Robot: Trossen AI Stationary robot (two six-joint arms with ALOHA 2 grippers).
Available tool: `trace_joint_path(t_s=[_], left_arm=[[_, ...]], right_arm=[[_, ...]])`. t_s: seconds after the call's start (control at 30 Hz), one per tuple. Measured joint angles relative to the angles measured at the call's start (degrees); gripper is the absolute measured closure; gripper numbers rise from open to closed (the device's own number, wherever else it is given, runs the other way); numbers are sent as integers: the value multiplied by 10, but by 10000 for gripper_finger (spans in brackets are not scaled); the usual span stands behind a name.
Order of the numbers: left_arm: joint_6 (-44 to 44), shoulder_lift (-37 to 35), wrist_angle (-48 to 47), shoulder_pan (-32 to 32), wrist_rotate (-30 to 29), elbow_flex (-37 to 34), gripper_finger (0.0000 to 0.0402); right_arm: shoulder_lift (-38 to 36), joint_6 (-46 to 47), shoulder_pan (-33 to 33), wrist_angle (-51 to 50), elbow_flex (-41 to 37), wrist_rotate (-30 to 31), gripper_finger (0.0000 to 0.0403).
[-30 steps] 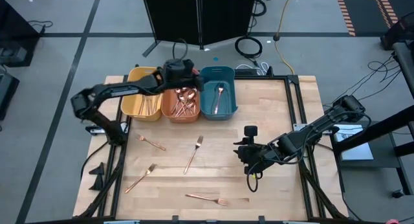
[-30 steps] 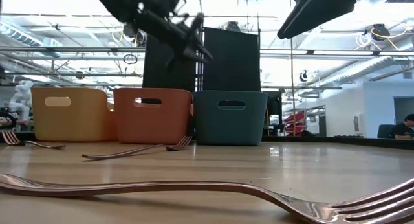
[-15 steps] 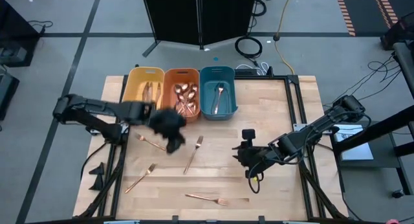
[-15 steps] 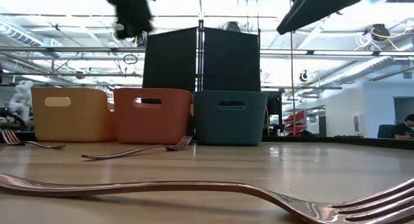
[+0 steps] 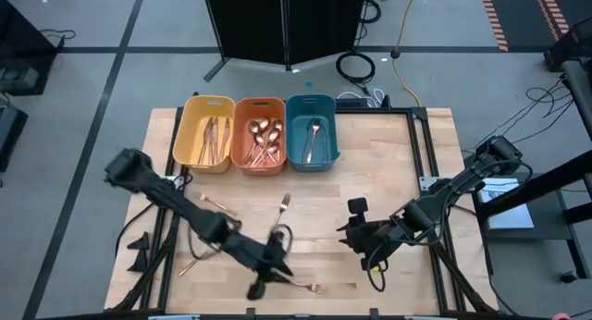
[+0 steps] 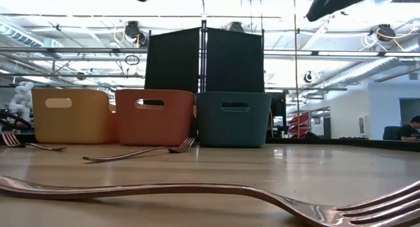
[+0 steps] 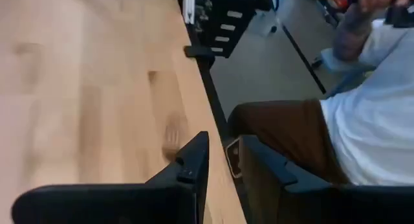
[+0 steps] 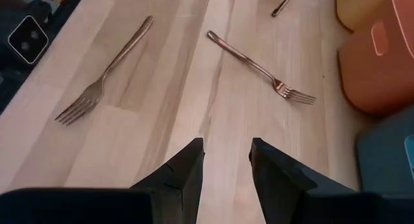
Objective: Sort silverware
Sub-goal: Put the gold fork into the blue bin
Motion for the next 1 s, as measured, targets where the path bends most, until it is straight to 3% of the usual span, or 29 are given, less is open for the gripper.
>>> trace_joint_path(t_s=[0.4,0.63,1.0], left_arm=[[84,189,-3,-14,-12,95,320],[81,205,-64,-11,-34,94,320],[83,241,-54,-11,-34,94,320]], right_arm=[[0,4,7,28,0,-1,284],[0,4,8,28,0,0,284],[22,-2,8,27,0,0,284]])
